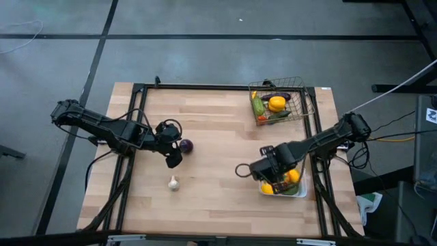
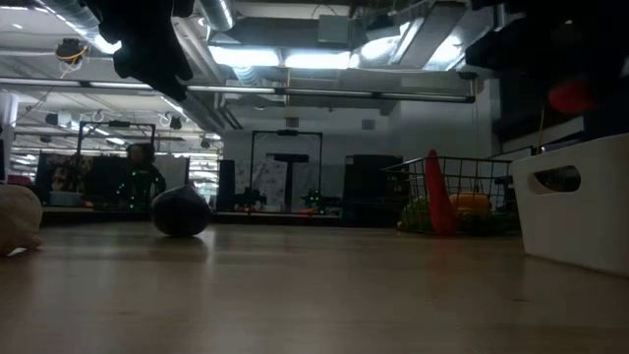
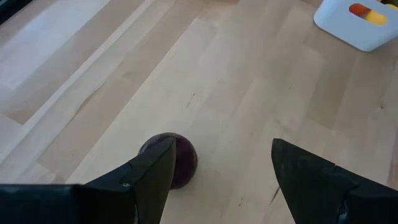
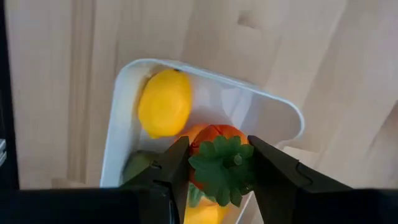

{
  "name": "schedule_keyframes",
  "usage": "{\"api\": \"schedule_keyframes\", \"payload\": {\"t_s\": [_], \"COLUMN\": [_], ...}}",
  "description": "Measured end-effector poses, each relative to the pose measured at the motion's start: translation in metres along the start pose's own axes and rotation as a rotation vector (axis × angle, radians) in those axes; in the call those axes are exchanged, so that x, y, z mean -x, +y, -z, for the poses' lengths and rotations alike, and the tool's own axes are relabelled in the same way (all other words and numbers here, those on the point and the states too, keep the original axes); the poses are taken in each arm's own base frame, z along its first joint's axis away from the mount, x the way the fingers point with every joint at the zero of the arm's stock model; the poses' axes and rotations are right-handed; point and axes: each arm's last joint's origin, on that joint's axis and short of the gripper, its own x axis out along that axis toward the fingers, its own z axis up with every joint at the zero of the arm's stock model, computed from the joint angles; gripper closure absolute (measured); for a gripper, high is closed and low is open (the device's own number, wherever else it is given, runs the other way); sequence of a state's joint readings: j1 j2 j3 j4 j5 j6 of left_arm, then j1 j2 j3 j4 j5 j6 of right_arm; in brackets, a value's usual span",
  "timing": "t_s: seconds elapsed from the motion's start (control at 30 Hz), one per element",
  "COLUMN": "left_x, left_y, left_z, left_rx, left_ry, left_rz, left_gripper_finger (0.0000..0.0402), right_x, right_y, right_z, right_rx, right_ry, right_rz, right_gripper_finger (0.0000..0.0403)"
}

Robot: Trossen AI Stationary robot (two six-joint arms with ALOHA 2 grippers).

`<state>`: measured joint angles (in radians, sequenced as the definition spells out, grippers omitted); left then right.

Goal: Sort produce into baskets
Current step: Put the orange tomato into the white bin, then put the white garlic into the black wire basket

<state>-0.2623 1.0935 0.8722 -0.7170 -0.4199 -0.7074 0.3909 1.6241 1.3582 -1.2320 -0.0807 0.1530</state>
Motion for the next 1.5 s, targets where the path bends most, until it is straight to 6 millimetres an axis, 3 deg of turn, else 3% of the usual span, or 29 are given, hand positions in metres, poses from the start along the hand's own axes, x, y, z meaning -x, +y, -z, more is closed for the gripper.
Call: {"api": "schedule_keyframes", "payload": {"t_s": [0.33,0.73,0.9,1.03,1.27,1.5], "left_x": [0.0,0.0,0.0,0.0,-0.001,-0.012], "left_y": [0.0,-0.001,-0.001,-0.001,-0.013,-0.04], "left_z": [0.0,0.001,0.001,0.001,0.012,0.038], "left_rx": [0.001,-0.035,-0.093,-0.016,0.049,-0.034], "left_ry": [0.0,0.022,0.021,0.033,0.266,0.408], "left_rz": [-0.001,0.025,0.026,0.038,0.246,0.254], "left_gripper_finger": [0.0141,0.0141,0.0141,0.0141,0.0141,0.0141], "right_x": [-0.001,-0.001,-0.001,-0.001,-0.001,-0.001], "right_y": [0.009,0.009,0.009,0.009,0.009,0.009], "right_z": [0.002,0.001,0.001,0.001,0.001,0.001], "right_rx": [0.023,0.02,0.02,0.02,0.021,0.021], "right_ry": [0.006,0.006,0.003,0.003,0.003,0.002], "right_rz": [-0.022,-0.021,-0.02,-0.02,-0.02,-0.019], "right_gripper_finger": [0.0253,0.0142,0.0123,0.0121,0.012,0.012]}}
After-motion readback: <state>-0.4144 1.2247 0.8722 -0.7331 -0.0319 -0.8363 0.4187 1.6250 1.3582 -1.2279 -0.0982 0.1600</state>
